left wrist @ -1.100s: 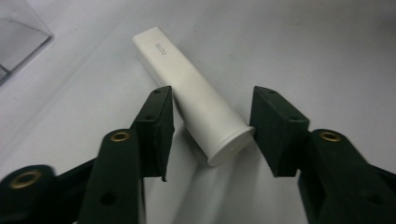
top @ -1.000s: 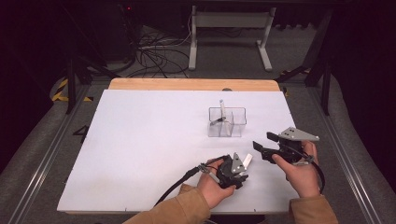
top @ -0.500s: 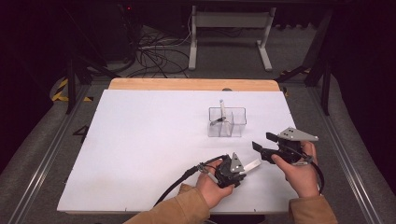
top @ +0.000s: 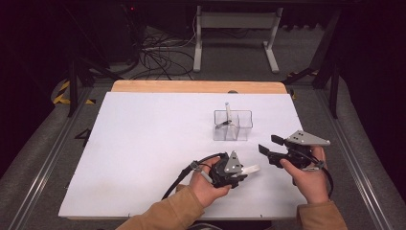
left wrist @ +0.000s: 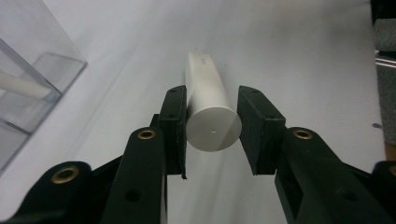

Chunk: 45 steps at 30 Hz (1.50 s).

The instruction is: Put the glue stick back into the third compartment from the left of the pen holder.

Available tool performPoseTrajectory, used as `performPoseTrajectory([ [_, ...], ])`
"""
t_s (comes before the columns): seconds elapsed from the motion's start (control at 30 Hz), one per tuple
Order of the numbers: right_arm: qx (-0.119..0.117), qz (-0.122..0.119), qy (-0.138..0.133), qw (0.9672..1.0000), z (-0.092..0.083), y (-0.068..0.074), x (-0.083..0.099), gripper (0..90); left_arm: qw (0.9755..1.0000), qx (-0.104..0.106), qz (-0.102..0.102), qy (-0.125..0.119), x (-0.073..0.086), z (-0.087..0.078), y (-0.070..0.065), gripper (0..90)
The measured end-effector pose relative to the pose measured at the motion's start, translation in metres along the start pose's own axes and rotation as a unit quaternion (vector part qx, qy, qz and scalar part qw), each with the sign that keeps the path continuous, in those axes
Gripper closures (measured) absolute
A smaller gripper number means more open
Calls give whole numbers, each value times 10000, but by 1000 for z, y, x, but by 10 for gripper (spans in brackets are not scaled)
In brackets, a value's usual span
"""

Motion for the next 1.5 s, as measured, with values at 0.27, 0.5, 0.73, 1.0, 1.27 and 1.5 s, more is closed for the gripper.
performPoseTrajectory([
  [0.27, -253, -153, -69, 9995, -2, 8, -4, 354, 9997, 146, 205, -27, -8, -32, 9, 650],
  [0.5, -525, -343, -91, 9980, -4, 19, -8, 356, 9991, 329, 237, 146, -11, -51, 17, 650],
  [0.73, -1014, -744, -49, 9920, -3, 39, -10, 358, 9964, 539, 303, 577, -10, -61, 25, 650],
  [1.0, -1554, -1361, 198, 9782, 4, 68, -6, 361, 9927, 784, 209, 887, -12, -67, 30, 650],
  [1.27, -1867, -1790, 419, 9651, 15, 90, 1, 352, 9897, 903, 113, 1103, -12, -70, 31, 650],
  [1.5, -2021, -2068, 587, 9555, 29, 107, 9, 375, 9884, 1013, 127, 1125, -13, -69, 28, 650],
])
Point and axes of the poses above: each handheld gripper's, and its own axes: z roughly forward along the jaws, x roughly out of its underside, y roughly to its left, the point moved 6 cm from there along z, roughly forward along the jaws, and after that the axes turned 2 degrees about -z, right-handed, at the moved point
